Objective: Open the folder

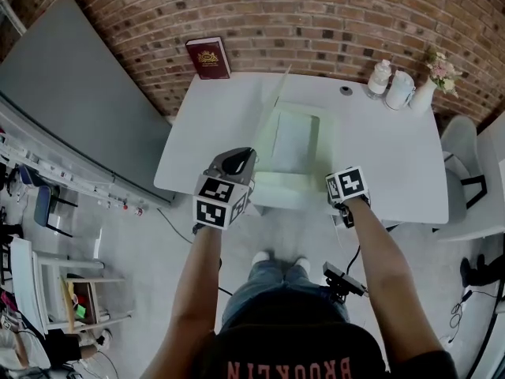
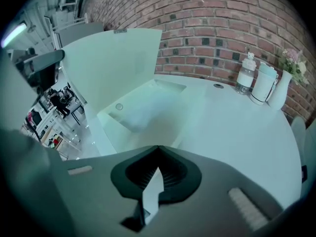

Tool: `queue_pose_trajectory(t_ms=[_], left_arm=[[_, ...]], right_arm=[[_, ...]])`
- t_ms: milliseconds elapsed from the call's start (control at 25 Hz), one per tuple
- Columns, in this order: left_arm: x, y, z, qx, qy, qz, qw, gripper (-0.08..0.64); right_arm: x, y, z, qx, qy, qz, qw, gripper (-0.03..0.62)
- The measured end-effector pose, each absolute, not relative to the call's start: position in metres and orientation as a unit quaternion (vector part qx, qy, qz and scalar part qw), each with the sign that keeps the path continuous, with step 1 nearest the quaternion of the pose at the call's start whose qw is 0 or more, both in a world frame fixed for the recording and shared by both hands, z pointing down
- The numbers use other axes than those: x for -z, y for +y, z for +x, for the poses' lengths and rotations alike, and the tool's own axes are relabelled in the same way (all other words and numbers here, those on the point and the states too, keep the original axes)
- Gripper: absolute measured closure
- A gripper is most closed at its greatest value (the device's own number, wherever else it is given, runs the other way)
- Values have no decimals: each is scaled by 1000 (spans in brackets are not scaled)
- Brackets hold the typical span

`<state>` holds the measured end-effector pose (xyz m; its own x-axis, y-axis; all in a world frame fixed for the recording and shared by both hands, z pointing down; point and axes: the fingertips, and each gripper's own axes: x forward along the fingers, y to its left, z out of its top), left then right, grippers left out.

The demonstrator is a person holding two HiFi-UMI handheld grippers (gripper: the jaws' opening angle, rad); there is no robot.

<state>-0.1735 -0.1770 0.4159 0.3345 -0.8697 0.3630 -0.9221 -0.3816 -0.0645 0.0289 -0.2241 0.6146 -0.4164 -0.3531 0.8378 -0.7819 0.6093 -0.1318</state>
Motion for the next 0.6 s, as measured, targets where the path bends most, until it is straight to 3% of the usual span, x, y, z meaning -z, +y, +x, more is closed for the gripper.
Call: queue_pose_trajectory(t_ms=[600], left_arm=[[-413,-182,-257,-117,-595,784,132,555]], right_arm=[[-616,-224,31,-259,-779,364,440,590]])
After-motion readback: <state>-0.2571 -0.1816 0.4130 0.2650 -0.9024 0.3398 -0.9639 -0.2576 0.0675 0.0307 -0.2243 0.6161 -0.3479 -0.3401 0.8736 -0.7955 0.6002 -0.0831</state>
